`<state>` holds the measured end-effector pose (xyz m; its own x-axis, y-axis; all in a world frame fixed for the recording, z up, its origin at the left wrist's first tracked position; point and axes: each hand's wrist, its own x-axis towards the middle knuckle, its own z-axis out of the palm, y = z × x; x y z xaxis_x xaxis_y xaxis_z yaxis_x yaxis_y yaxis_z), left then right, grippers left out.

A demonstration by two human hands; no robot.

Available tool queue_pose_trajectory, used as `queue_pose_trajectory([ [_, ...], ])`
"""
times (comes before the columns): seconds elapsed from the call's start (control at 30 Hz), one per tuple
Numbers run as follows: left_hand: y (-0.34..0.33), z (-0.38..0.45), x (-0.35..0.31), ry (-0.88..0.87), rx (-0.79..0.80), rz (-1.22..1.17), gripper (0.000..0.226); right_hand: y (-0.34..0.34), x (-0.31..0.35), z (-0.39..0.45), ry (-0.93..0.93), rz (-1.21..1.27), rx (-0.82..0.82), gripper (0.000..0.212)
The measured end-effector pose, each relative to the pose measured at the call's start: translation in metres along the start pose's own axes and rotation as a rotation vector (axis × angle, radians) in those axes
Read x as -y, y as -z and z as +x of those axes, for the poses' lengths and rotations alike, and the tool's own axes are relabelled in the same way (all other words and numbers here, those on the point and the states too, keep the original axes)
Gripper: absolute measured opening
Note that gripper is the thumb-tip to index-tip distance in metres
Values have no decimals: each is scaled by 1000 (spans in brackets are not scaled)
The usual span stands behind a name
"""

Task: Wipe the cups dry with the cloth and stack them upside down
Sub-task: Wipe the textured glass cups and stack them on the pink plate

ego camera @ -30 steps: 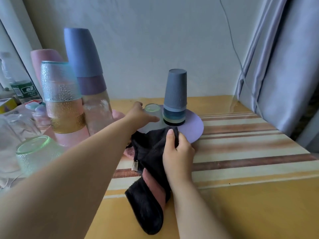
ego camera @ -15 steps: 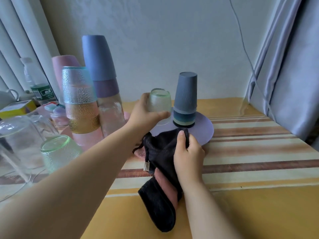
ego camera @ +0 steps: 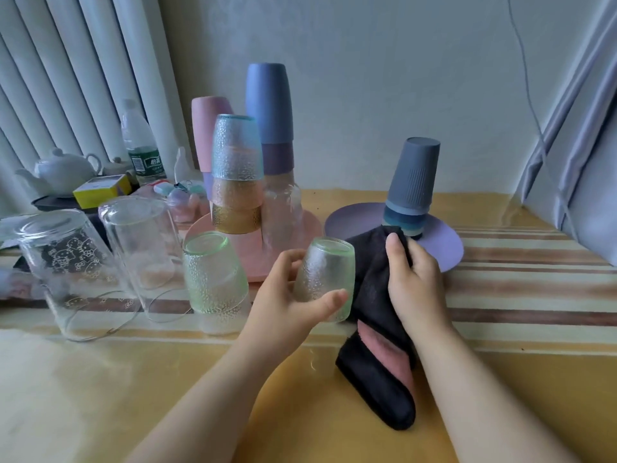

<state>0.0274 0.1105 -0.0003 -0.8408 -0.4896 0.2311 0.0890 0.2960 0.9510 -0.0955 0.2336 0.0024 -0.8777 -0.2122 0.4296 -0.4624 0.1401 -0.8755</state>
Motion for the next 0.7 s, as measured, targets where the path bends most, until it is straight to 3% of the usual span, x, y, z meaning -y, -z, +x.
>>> queue_pose_trajectory([
  [0.13, 6, 5, -2, -6, -42, -99, 50, -7, 19, -8, -1, 125, 47, 35],
  [0.27, 11, 5, -1, -16, -80, -219, 42, -29, 36, -30, 17, 294, 318, 24],
  [0.33, 15, 3, -2, -21, -19, -230, 32, -38, 36, -41, 13, 310, 392, 35],
  [0.53, 19, 3, -1, -27, 161, -308, 36, -34, 42, -36, -73, 373, 361, 27],
  [0.7, 20, 7, 5, 15, 208, -467, 53, -28, 29, -27, -272, 490, 403, 65],
])
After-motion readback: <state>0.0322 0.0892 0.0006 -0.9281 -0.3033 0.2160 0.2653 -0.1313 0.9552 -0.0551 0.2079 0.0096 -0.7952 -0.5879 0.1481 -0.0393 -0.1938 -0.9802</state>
